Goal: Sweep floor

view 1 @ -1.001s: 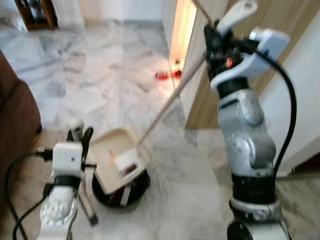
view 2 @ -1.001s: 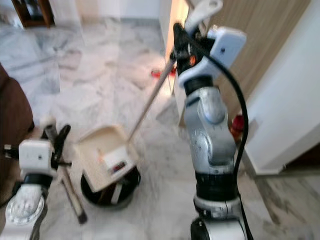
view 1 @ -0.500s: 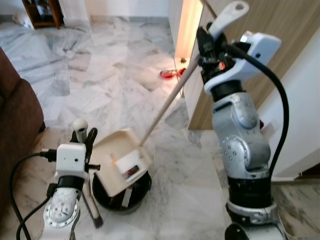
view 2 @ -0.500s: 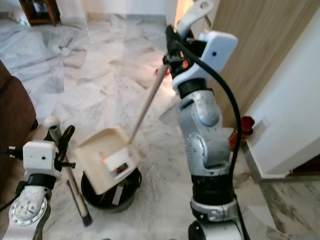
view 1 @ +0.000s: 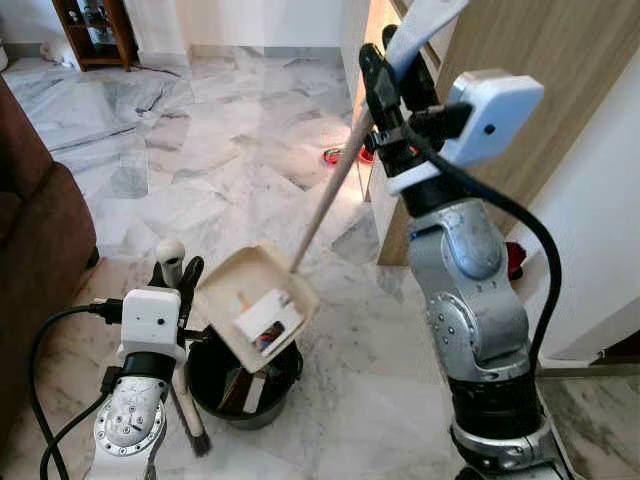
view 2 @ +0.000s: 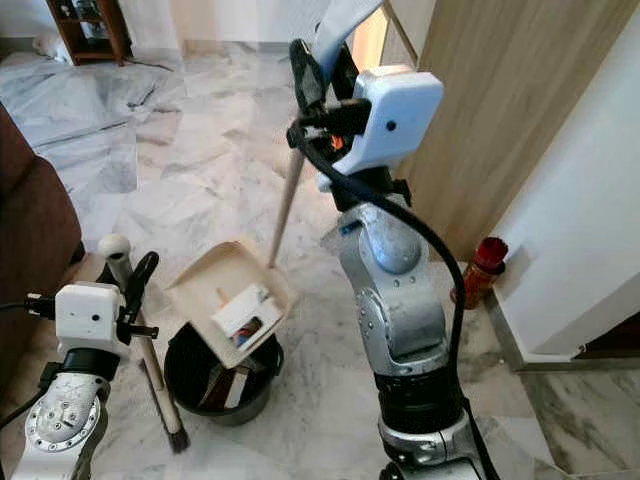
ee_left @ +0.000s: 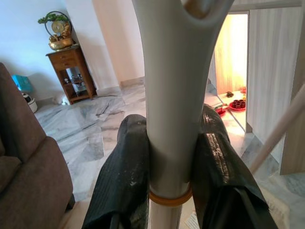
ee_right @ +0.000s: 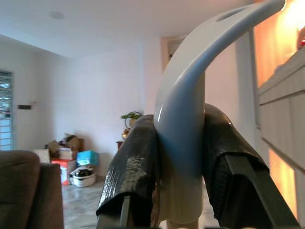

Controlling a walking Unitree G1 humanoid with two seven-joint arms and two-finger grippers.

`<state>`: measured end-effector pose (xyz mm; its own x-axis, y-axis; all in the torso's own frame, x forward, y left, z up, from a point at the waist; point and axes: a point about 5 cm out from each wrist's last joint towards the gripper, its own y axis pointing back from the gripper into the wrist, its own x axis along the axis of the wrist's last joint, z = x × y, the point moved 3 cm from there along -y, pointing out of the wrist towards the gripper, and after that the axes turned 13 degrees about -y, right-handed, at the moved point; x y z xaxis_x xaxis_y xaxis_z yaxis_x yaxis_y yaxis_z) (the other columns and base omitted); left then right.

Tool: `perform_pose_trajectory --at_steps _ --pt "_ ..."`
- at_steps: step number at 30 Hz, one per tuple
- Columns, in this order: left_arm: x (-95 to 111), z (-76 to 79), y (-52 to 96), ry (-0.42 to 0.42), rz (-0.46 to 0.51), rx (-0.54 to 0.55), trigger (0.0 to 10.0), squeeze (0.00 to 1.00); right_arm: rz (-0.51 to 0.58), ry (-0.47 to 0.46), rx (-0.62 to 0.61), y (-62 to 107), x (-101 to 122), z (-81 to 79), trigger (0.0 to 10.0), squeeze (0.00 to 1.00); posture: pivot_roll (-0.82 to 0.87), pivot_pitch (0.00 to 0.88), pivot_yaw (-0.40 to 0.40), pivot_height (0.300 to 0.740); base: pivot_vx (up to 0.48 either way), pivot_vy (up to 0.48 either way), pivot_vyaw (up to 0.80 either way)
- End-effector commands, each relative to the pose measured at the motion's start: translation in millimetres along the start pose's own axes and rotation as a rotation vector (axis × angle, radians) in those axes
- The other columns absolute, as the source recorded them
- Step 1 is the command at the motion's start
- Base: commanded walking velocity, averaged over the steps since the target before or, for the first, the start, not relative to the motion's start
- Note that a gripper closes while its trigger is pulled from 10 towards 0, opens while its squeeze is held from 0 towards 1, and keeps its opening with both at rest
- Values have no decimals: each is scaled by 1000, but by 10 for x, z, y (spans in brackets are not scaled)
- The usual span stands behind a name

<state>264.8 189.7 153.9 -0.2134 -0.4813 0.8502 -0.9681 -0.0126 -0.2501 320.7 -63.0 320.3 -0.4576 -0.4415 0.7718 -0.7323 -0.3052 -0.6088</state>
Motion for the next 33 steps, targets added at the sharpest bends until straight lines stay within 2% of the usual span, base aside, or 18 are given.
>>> perform_pose_trajectory --at_steps 1,7,10,19,20,21,22,33 --pt "80 -7 -22 -14 46 4 10000 0 134 7 64 -2 274 -162 10000 0 -5 128 -40 740 0 0 0" --pt "90 14 -36 -21 55 -10 10000 0 144 42 122 77 251 -336 10000 0 -4 125 -40 740 0 0 0" --pt "100 12 -50 -23 61 -8 10000 0 168 18 104 114 282 -381 10000 0 -6 125 -40 740 0 0 0" --pt "99 19 -55 -23 64 -7 10000 0 185 35 138 182 299 -488 10000 0 -4 132 -43 740 0 0 0" --pt "98 19 -57 -23 64 -7 10000 0 194 65 161 192 313 -522 10000 0 -4 133 -43 740 0 0 0" --pt "92 21 -55 -24 63 -10 10000 0 197 133 253 239 292 -649 10000 0 -7 135 -41 740 0 0 0" --pt "91 22 -54 -25 62 -10 10000 0 194 146 277 256 279 -683 10000 0 -7 135 -41 740 0 0 0" --pt "99 19 -50 -23 64 -6 10000 0 181 94 249 312 238 -706 10000 0 -1 141 -42 740 0 0 0"
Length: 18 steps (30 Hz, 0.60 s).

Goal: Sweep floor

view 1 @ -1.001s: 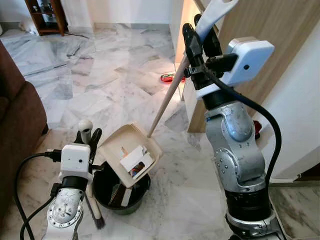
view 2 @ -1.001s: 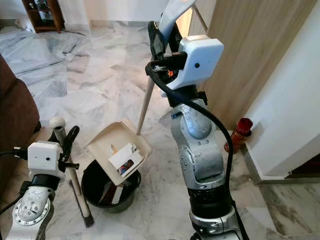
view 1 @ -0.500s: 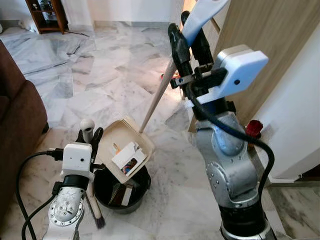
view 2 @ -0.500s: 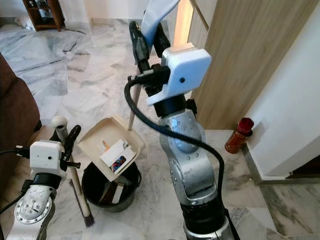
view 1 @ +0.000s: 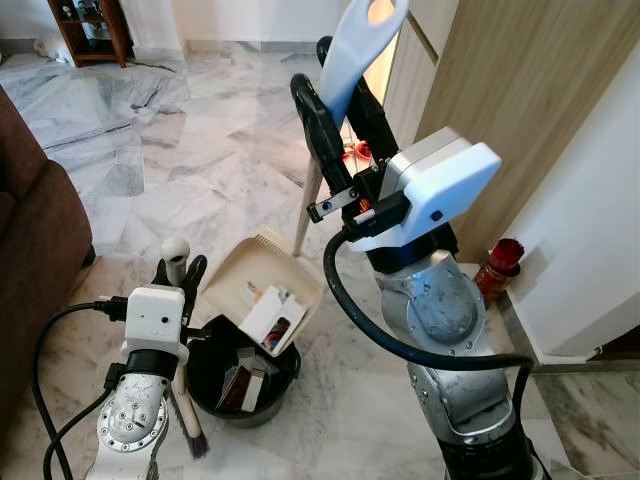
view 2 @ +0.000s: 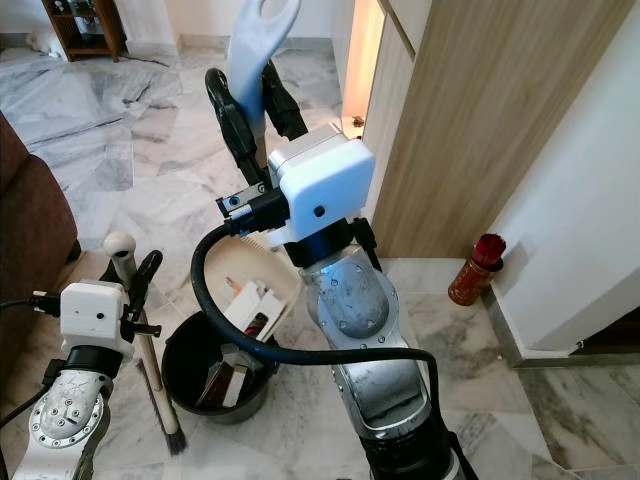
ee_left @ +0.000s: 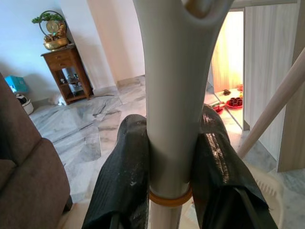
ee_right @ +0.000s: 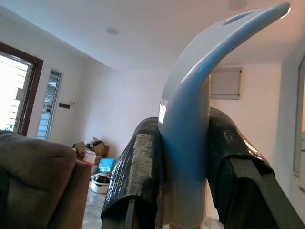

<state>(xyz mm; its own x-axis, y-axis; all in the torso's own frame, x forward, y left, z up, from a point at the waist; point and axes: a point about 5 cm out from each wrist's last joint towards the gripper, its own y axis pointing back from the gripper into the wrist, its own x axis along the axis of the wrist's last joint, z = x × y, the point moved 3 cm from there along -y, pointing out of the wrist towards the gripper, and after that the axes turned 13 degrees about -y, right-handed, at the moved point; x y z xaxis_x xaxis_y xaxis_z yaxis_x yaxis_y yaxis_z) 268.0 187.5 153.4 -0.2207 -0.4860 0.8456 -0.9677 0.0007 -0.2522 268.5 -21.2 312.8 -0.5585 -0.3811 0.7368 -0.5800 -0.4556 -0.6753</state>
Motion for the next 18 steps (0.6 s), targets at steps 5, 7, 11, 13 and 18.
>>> perform_pose_trajectory --at_steps 5,7,11,13,18 --pt "103 -6 -21 -21 56 5 10000 0 136 15 0 -31 282 -52 10000 0 8 143 -44 740 0 0 0" --pt "105 -6 -19 -21 56 6 10000 0 173 89 22 -41 340 -90 10000 0 9 143 -44 740 0 0 0" --pt "107 -3 -14 -21 56 5 10000 0 171 87 17 -31 330 -105 10000 0 12 143 -46 740 0 0 0" --pt "105 -2 -12 -22 56 5 10000 0 166 83 16 -29 321 -104 10000 0 13 143 -48 740 0 0 0" --pt "96 4 -6 -22 53 3 10000 0 157 93 10 -32 299 -84 10000 0 9 141 -50 740 0 0 0"
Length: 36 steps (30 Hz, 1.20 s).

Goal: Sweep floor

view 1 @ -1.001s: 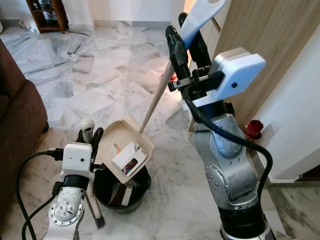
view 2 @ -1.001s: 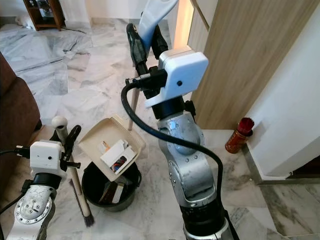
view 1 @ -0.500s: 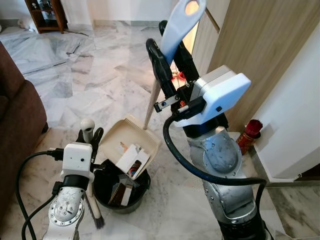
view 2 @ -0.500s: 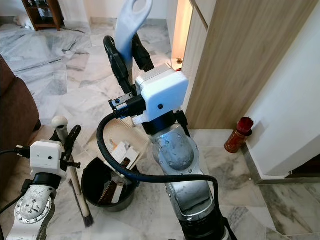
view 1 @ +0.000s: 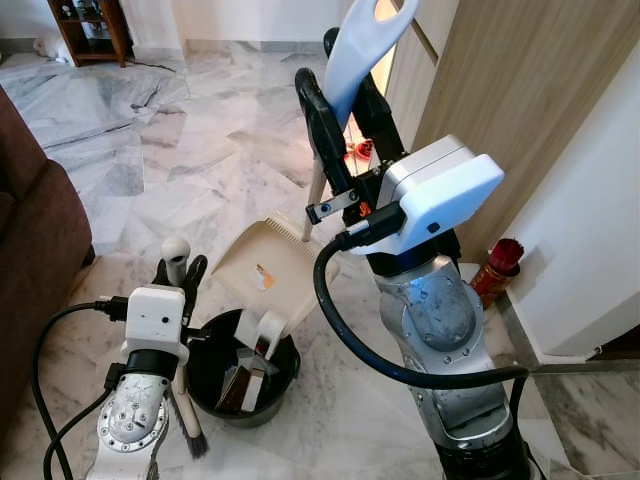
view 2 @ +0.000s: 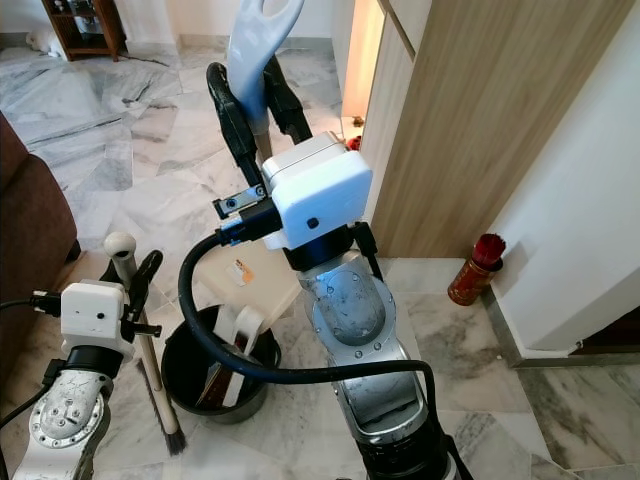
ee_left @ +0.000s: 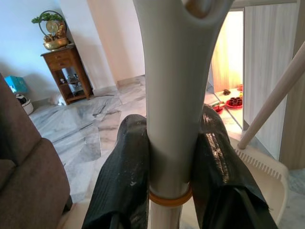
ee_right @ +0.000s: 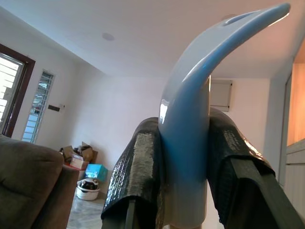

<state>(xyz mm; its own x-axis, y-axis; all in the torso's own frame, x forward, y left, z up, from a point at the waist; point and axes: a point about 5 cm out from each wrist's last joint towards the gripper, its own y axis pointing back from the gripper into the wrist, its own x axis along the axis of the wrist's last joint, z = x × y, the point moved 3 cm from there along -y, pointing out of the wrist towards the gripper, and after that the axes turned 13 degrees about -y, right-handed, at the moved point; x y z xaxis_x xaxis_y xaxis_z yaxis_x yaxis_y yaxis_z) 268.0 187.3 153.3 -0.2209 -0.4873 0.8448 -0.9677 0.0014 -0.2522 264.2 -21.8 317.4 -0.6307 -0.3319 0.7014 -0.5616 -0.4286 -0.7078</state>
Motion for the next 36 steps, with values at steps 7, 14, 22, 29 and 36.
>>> perform_pose_trajectory --at_steps 7,14,22,29,36 --pt "115 71 -18 -15 63 -18 10000 0 -7 138 -139 -51 -14 354 10000 0 3 126 -49 740 0 0 0" --pt "111 94 -9 -7 63 -34 10000 0 -155 293 -356 107 -293 1063 10000 0 -1 110 -46 740 0 0 0" --pt "106 111 23 -5 60 -49 10000 0 -304 316 -612 516 -560 1664 10000 0 -2 101 -42 740 0 0 0" --pt "117 136 -6 38 54 -48 10000 0 -417 237 -681 804 -925 1785 10000 0 1 122 -39 740 0 0 0" --pt "76 117 -4 80 26 -16 10000 0 -410 214 -683 865 -1001 1787 10000 0 -9 139 -38 740 0 0 0"
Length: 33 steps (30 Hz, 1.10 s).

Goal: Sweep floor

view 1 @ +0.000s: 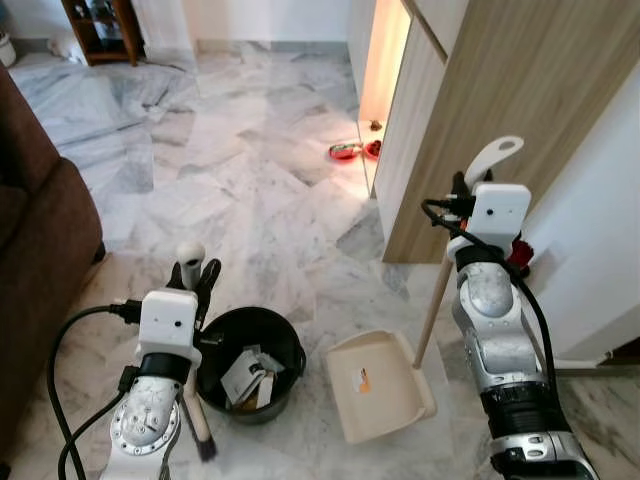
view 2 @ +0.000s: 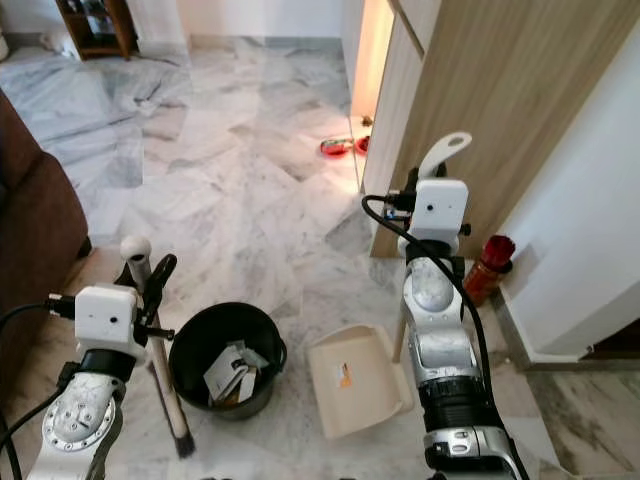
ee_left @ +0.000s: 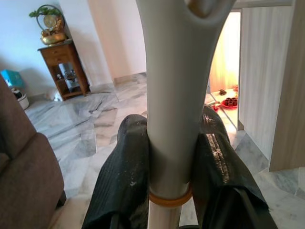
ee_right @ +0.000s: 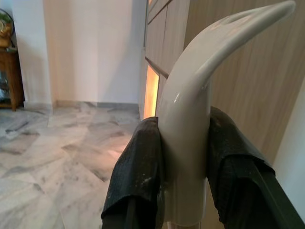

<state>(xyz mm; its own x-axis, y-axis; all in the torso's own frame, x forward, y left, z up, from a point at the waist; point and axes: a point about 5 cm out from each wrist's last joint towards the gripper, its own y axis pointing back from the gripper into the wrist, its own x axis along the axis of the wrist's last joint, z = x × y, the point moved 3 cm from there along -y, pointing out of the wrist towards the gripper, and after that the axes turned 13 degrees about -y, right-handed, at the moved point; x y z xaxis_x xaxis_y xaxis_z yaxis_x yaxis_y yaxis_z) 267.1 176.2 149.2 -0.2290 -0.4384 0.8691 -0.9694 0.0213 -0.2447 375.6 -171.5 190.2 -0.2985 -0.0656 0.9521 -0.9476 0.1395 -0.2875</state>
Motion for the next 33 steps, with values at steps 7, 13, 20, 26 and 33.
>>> perform_pose_trajectory --at_steps 7,13,20,26,33 --pt "-22 29 -48 84 -23 7 10000 0 65 -16 12 -10 48 55 10000 0 -11 152 -34 740 0 0 0" --pt "-28 3 -31 94 -28 35 10000 0 67 -40 69 16 45 18 10000 0 -10 159 -35 740 0 0 0" --pt "-31 -31 -30 90 -28 42 10000 0 70 -45 73 10 44 13 10000 0 -11 161 -31 740 -40 0 0" --pt "-27 -33 -17 90 -27 40 10000 0 67 -48 78 27 26 12 10000 0 -6 162 -31 740 -291 0 0" --pt "-18 -30 -13 88 -19 32 10000 0 60 -48 78 39 3 14 10000 0 -4 151 -27 740 -307 0 0"
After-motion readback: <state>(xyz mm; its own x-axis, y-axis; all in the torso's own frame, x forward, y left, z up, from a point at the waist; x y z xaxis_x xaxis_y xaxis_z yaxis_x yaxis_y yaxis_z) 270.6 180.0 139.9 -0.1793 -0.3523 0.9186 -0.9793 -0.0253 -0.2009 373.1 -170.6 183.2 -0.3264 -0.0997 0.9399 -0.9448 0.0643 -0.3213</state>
